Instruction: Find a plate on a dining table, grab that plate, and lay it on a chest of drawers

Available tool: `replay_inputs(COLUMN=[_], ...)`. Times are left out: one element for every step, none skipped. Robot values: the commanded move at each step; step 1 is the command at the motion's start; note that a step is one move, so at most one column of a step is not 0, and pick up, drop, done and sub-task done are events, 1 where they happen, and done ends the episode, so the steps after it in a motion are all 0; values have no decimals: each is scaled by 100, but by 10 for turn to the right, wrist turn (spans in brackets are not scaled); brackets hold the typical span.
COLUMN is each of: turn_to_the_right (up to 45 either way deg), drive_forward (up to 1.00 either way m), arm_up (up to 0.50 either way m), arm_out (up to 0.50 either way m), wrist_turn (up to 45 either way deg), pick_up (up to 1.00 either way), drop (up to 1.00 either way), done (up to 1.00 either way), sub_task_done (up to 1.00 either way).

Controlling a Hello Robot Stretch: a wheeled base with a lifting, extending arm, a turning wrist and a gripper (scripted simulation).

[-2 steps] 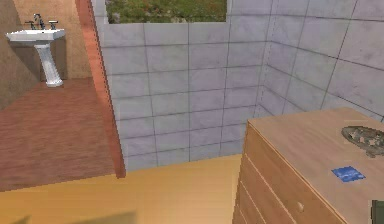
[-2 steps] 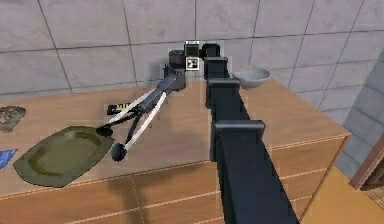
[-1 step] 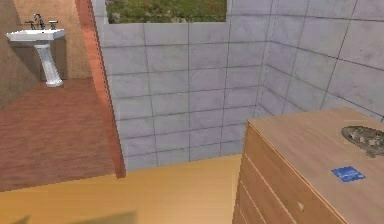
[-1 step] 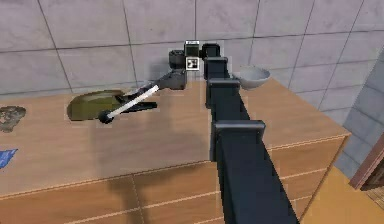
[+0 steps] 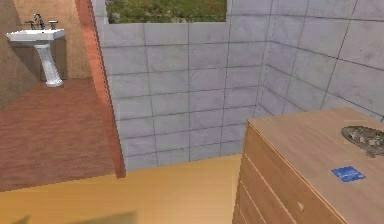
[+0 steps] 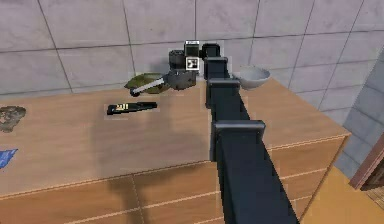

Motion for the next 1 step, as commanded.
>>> replay_inputs(turn_to_the_right=[0], drive_forward=[0], arm_up=[-12], arm_out=[0], wrist_turn=[0], pick_up=[0], drop=[0], done=[0], sub_task_done=[0])
